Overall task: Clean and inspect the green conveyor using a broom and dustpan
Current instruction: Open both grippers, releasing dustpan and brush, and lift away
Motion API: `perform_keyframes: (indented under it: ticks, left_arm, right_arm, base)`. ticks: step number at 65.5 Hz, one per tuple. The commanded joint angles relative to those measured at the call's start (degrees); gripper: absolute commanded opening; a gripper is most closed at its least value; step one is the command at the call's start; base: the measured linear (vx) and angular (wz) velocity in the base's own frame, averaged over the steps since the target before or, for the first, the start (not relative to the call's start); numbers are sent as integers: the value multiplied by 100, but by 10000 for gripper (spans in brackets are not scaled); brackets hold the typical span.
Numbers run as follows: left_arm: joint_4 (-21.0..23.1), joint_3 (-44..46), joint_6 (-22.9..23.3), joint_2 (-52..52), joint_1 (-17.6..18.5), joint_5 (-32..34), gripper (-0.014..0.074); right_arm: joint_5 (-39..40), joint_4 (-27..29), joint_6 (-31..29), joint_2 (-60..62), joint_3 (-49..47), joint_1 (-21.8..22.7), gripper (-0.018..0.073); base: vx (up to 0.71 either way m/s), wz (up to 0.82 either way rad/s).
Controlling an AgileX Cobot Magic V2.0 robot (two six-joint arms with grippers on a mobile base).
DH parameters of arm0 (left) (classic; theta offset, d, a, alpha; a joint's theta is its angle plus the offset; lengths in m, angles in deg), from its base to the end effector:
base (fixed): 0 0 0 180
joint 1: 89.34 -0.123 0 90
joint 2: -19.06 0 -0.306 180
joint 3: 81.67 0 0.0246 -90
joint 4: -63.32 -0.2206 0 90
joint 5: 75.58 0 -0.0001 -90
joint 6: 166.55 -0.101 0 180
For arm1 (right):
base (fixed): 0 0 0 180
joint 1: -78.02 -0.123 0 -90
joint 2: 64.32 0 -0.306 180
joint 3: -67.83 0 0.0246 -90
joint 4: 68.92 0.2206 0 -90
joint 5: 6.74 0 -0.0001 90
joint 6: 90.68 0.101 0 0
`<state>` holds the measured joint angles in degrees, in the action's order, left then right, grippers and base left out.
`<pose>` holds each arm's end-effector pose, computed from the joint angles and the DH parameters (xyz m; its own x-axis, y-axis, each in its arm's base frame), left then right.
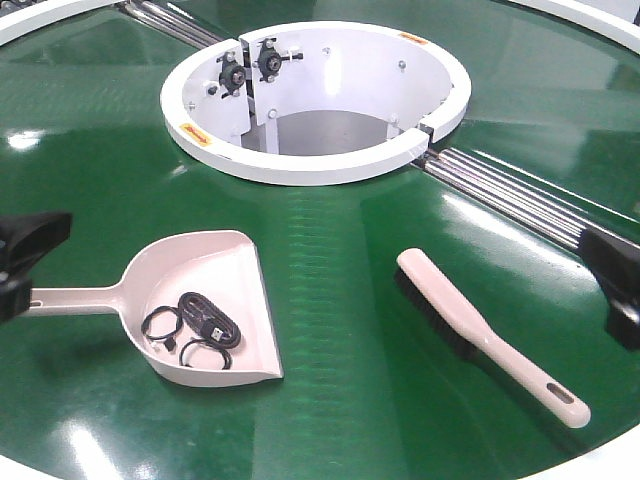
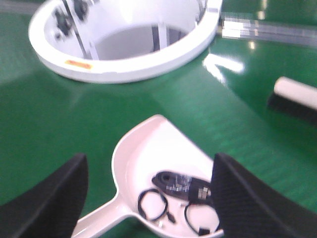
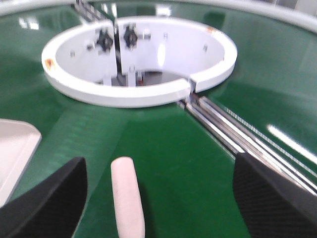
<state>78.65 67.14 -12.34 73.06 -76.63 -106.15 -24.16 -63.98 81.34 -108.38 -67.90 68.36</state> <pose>0.1225 -0.0416 0.3714 -0.3273 0.2939 -0.8980 0.4179 0.8975 0.1413 0.0953 0.0189 0.3394 -0.2552 -0.1012 -0.9616 -0.2071 0.9772 -0.0479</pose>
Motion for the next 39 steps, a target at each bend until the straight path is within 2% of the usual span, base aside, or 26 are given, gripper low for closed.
perform_keyframes:
  ticks: [1, 15, 23, 29, 35, 39]
  left_arm:
    - [310, -608, 66, -795, 2, 1165, 472]
    - [459, -2186, 66, -2619, 2, 2043, 428]
    - [496, -2748, 66, -3143, 2, 2077, 398]
    - [726, -2944, 66, -3306, 2, 2206, 360]
    - [930, -2944, 66, -3284, 2, 2219, 239]
    - [943, -2944, 60, -3284, 2, 2165, 93]
  right_arm:
    - [712, 6, -90, 520, 296, 27, 582]
    - [915, 18, -127, 1869, 1352, 27, 582]
    - [894, 288, -108, 2069, 1693, 27, 582]
    - [911, 391, -199, 2069, 1848, 27, 573]
    - [963, 281, -418, 2074, 1866, 27, 480]
    - [1070, 309, -428, 2074, 1866, 27, 333]
  base:
    - [0, 0]
    - [0, 0]
    - [0, 0]
    - [0, 0]
    - [0, 0]
    - [0, 0]
